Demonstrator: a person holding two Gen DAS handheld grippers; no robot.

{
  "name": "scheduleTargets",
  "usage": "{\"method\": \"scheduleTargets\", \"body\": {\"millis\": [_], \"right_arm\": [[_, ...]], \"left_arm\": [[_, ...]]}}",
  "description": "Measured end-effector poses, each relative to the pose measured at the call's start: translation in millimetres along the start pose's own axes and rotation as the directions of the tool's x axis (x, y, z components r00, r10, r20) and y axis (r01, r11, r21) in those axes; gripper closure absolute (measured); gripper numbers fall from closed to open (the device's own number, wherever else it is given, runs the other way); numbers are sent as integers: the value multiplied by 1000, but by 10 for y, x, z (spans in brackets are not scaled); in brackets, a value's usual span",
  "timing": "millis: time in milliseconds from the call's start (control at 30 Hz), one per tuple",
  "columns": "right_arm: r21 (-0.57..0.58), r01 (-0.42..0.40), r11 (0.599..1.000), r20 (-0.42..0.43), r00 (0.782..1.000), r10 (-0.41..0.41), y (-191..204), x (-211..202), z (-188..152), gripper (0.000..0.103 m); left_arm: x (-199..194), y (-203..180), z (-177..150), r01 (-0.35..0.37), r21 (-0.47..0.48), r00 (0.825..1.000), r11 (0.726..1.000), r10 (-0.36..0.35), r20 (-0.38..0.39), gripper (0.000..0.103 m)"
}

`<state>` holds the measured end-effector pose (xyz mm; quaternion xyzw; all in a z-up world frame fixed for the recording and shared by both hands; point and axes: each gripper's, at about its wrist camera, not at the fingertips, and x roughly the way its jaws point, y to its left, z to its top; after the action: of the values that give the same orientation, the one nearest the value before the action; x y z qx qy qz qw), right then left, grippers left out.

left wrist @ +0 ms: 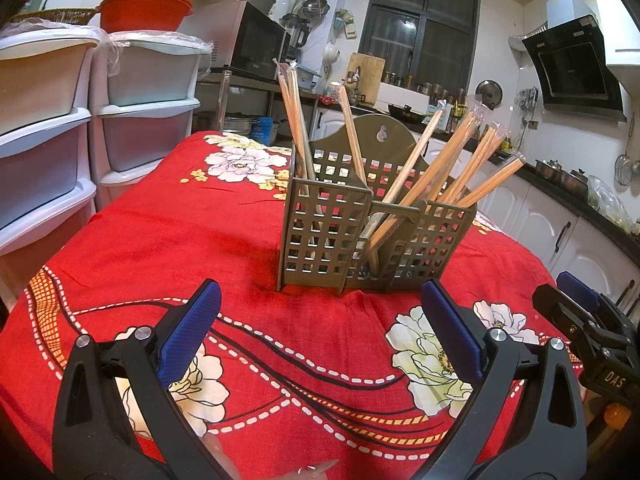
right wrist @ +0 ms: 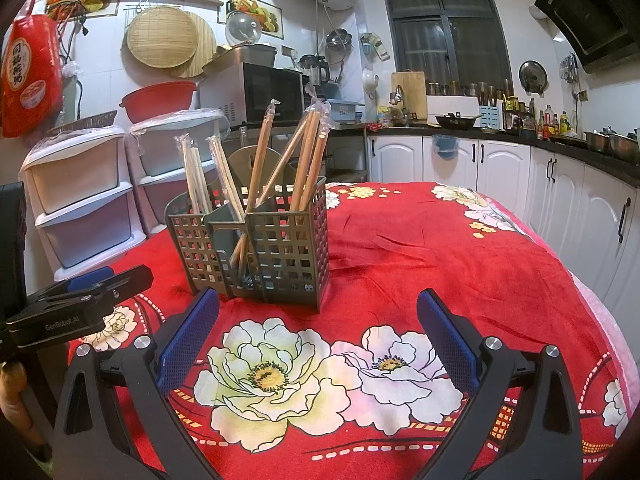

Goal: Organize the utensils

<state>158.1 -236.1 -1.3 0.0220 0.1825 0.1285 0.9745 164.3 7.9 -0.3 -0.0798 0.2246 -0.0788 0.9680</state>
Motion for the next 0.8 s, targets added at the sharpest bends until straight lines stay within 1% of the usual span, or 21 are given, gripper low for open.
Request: {"method": "scheduleTargets", "body": {"millis": [400,600,767,800], "right_arm": [[-1,1,1000,-1,1000,-1,2,-1,3,7],[-5,7,1000,-5,1000,-7,1,-6,-2,7],[-10,18,1000,-8,1000,-18,8,-17,1,7],[-11,20,1000,-10,1000,-20,14,-15,7,7]], "left_arm": [[6,25,-19,7,-3,1000,1000,-7,-9,12],[37,59,-26,18,-30,999,999,-19,-27,12],[65,96,-20,10,-55,999,998,-12,-45,12],[69,99,-23,21,-58,998,998,-24,-52,12]]}}
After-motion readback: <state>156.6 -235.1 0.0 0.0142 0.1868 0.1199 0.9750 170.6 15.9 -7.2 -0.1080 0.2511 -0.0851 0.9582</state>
